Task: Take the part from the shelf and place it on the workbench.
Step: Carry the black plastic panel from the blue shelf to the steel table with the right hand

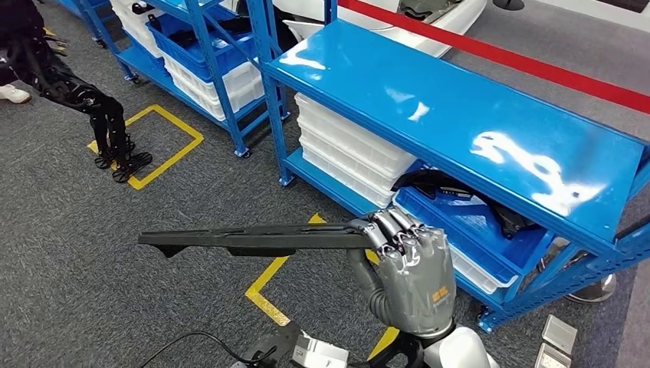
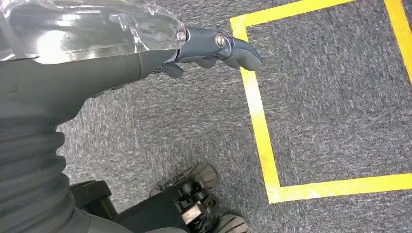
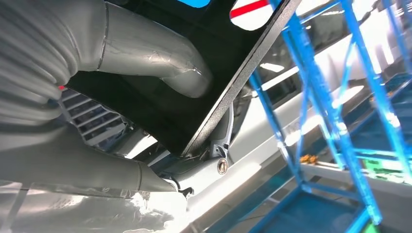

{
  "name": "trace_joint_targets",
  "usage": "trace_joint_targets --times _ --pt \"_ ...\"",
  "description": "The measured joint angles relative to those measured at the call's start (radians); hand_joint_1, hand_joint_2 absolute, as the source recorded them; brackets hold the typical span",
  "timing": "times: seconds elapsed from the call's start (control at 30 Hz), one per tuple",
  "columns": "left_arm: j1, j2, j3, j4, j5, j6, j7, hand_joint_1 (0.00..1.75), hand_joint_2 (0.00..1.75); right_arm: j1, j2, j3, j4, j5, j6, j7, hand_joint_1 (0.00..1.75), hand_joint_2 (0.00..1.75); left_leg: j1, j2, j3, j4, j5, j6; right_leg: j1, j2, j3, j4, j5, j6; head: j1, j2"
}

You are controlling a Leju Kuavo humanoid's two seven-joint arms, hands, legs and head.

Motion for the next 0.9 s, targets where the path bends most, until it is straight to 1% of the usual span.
trace_joint_targets --times 0.03,0.07,0.1,0.13,0.17,0.2,0.27,0.3,0.33,0.37,0.4,0.43,0.47,0.5,0.53,0.57,0.6,0.63,0.67,0.7,0.73,0.77,0.8,0.83,0.87,0.9 --pt "-0.001 0.000 0.000 0.000 0.000 0.000 0.000 0.00 1.75 0.000 0.000 0.000 0.000 -0.001 0.000 0.000 1.75 1.75 -0.001 -0.004 -0.008 0.000 0.006 0.004 -0.001 0.015 -0.024 0.062 -0.039 0.002 0.003 0.000" --pt "-0.001 0.000 0.000 0.000 0.000 0.000 0.000 0.00 1.75 0.000 -0.001 0.000 0.001 -0.002 0.000 0.000 1.75 1.75 -0.002 -0.008 -0.016 0.001 0.011 0.006 -0.001 0.023 -0.048 0.129 -0.074 0.003 0.004 0.000" --pt "-0.001 0.000 0.000 0.000 0.000 0.000 0.000 0.00 1.75 0.000 -0.001 0.000 0.002 -0.002 0.000 0.000 1.75 1.75 -0.004 -0.014 -0.023 0.003 0.015 0.007 -0.001 0.026 -0.064 0.180 -0.093 0.004 0.005 0.000" --pt "-0.001 0.000 0.000 0.000 0.000 0.000 0.000 0.00 1.75 0.000 -0.002 0.000 0.003 -0.003 0.000 0.000 1.75 1.75 -0.005 -0.020 -0.030 0.005 0.019 0.007 -0.001 0.027 -0.067 0.201 -0.095 0.003 0.005 0.000" --pt "-0.001 0.000 0.000 0.000 0.000 0.000 0.000 0.00 1.75 0.000 -0.002 0.000 0.003 -0.003 0.000 0.000 1.75 1.75 -0.006 -0.027 -0.036 0.007 0.023 0.005 -0.001 0.028 -0.047 0.178 -0.077 0.001 0.005 0.000" --pt "-0.001 0.000 0.000 0.000 0.000 0.000 0.000 0.00 1.75 0.000 -0.002 0.000 0.004 -0.003 0.000 0.000 1.75 1.75 -0.006 -0.034 -0.040 0.010 0.025 0.003 -0.001 0.033 -0.010 0.117 -0.045 -0.003 0.005 0.000" --pt "-0.002 0.000 0.000 0.000 0.000 0.000 0.000 0.00 1.75 -0.001 -0.002 0.000 0.004 -0.003 0.000 -0.001 1.75 1.75 -0.007 -0.047 -0.049 0.015 0.032 -0.004 -0.001 0.065 0.068 -0.025 0.005 -0.014 0.006 0.000" --pt "-0.003 -0.001 0.000 0.000 0.000 0.000 0.000 0.00 1.75 -0.001 -0.002 0.000 0.004 -0.003 0.001 -0.001 1.75 1.75 -0.006 -0.053 -0.054 0.018 0.037 -0.009 0.000 0.079 0.088 -0.067 0.016 -0.018 0.006 0.000" --pt "-0.003 -0.001 0.000 0.000 0.000 -0.001 -0.001 0.00 1.75 -0.001 -0.002 0.000 0.004 -0.004 0.001 -0.001 1.75 1.75 -0.004 -0.058 -0.060 0.018 0.042 -0.016 0.002 0.089 0.092 -0.085 0.018 -0.021 0.006 0.000" --pt "-0.003 -0.001 0.000 0.000 -0.001 -0.002 -0.001 0.00 1.75 -0.002 -0.002 0.000 0.004 -0.004 0.001 -0.002 1.75 1.75 -0.003 -0.064 -0.065 0.018 0.049 -0.023 0.005 0.087 0.090 -0.088 0.023 -0.024 0.006 0.000" --pt "-0.002 -0.001 0.000 0.000 -0.001 -0.003 -0.001 0.00 1.75 -0.002 -0.002 0.000 0.004 -0.004 0.001 -0.002 1.75 1.75 -0.001 -0.068 -0.068 0.016 0.053 -0.030 0.003 0.080 0.087 -0.092 0.029 -0.030 0.006 0.000" --pt "-0.001 -0.001 0.000 0.000 -0.001 -0.003 -0.001 0.00 1.75 -0.002 -0.002 0.000 0.004 -0.004 0.001 -0.003 1.75 1.75 -0.001 -0.066 -0.073 0.020 0.048 -0.035 0.001 0.071 0.086 -0.098 0.037 -0.036 0.005 0.000" --pt "-0.001 0.000 0.000 0.000 -0.001 -0.003 -0.001 0.00 1.75 -0.003 -0.002 0.000 0.004 -0.004 0.002 -0.003 1.75 1.75 -0.001 -0.058 -0.082 0.040 0.030 -0.039 -0.002 0.061 0.083 -0.104 0.045 -0.043 0.002 0.000" --pt "-0.002 0.000 0.000 0.000 -0.001 -0.003 -0.001 0.00 1.75 -0.004 -0.001 0.000 0.005 -0.005 0.002 -0.003 1.75 1.75 -0.001 -0.046 -0.098 0.082 -0.002 -0.043 -0.006 0.050 0.079 -0.109 0.052 -0.049 -0.002 0.000" --pt "-0.003 0.000 0.000 0.000 -0.001 -0.003 -0.001 0.00 1.75 -0.004 -0.001 0.000 0.005 -0.006 0.003 -0.003 1.75 1.75 0.001 -0.033 -0.120 0.143 -0.042 -0.047 -0.005 0.039 0.074 -0.109 0.057 -0.053 -0.006 0.000" --pt "-0.003 0.000 0.000 0.000 -0.001 -0.003 -0.001 0.00 1.75 -0.004 -0.001 0.000 0.006 -0.008 0.003 -0.004 1.75 1.75 0.003 -0.025 -0.143 0.212 -0.081 -0.052 -0.005 0.029 0.067 -0.108 0.060 -0.054 -0.010 0.000" --pt "-0.002 0.000 0.000 0.000 -0.001 -0.003 -0.001 0.00 1.75 -0.004 -0.001 0.000 0.006 -0.009 0.003 -0.005 1.75 1.75 0.004 -0.021 -0.159 0.269 -0.108 -0.057 -0.005 0.018 0.060 -0.105 0.063 -0.054 -0.011 0.000" --pt "-0.002 0.000 0.000 0.000 -0.001 -0.003 -0.001 0.00 1.75 -0.004 -0.001 0.000 0.007 -0.011 0.003 -0.005 1.75 1.75 0.004 -0.019 -0.158 0.295 -0.118 -0.060 -0.005 0.008 0.054 -0.103 0.066 -0.053 -0.011 0.000" --pt "-0.001 0.000 0.000 0.000 -0.001 -0.003 -0.001 0.00 1.75 -0.004 -0.001 0.000 0.008 -0.011 0.003 -0.006 1.75 1.75 0.005 -0.017 -0.136 0.279 -0.110 -0.061 -0.005 -0.001 0.048 -0.100 0.068 -0.051 -0.012 0.000" --pt "-0.001 0.000 0.000 0.000 -0.001 -0.003 -0.001 0.00 1.75 -0.004 -0.001 0.000 0.009 -0.012 0.003 -0.007 1.75 1.75 0.006 -0.013 -0.093 0.223 -0.088 -0.061 -0.005 -0.008 0.043 -0.097 0.070 -0.049 -0.013 0.000" --pt "-0.002 0.000 0.000 0.000 -0.001 -0.003 -0.001 0.00 1.75 -0.004 0.000 0.000 0.009 -0.012 0.003 -0.007 1.75 1.75 0.007 -0.005 -0.041 0.143 -0.065 -0.060 -0.005 -0.015 0.040 -0.094 0.072 -0.047 -0.014 0.000" --pt "-0.003 0.000 0.000 0.000 -0.001 -0.003 -0.001 0.00 1.75 -0.004 0.000 0.000 0.009 -0.012 0.002 -0.008 1.75 1.75 0.005 0.003 0.002 0.071 -0.046 -0.057 -0.003 -0.021 0.038 -0.091 0.073 -0.042 -0.015 0.000" --pt "-0.004 0.000 0.000 0.000 -0.001 -0.003 -0.001 0.00 1.75 -0.005 0.000 0.000 0.009 -0.012 0.002 -0.008 1.75 1.75 0.003 0.009 0.029 0.021 -0.034 -0.053 -0.001 -0.025 0.035 -0.089 0.076 -0.037 -0.016 0.000" --pt "-0.004 0.000 0.000 0.000 -0.001 -0.003 -0.001 0.00 1.75 -0.006 0.000 0.000 0.009 -0.012 0.002 -0.008 1.75 1.75 0.000 0.012 0.038 -0.002 -0.029 -0.048 0.001 -0.029 0.033 -0.087 0.079 -0.030 -0.016 0.000" --pt "-0.003 0.000 0.000 0.001 -0.001 -0.003 -0.002 0.00 1.75 -0.007 0.000 0.000 0.009 -0.013 0.002 -0.009 1.75 1.75 -0.003 0.009 0.034 -0.004 -0.025 -0.042 0.003 -0.032 0.031 -0.087 0.083 -0.023 -0.016 0.000" --pt "-0.001 0.000 0.000 0.001 0.000 -0.003 -0.002 0.00 1.75 -0.007 0.000 0.000 0.009 -0.014 0.002 -0.009 1.75 1.75 -0.003 0.005 0.030 -0.005 -0.020 -0.035 0.002 -0.034 0.030 -0.088 0.085 -0.017 -0.016 0.000"
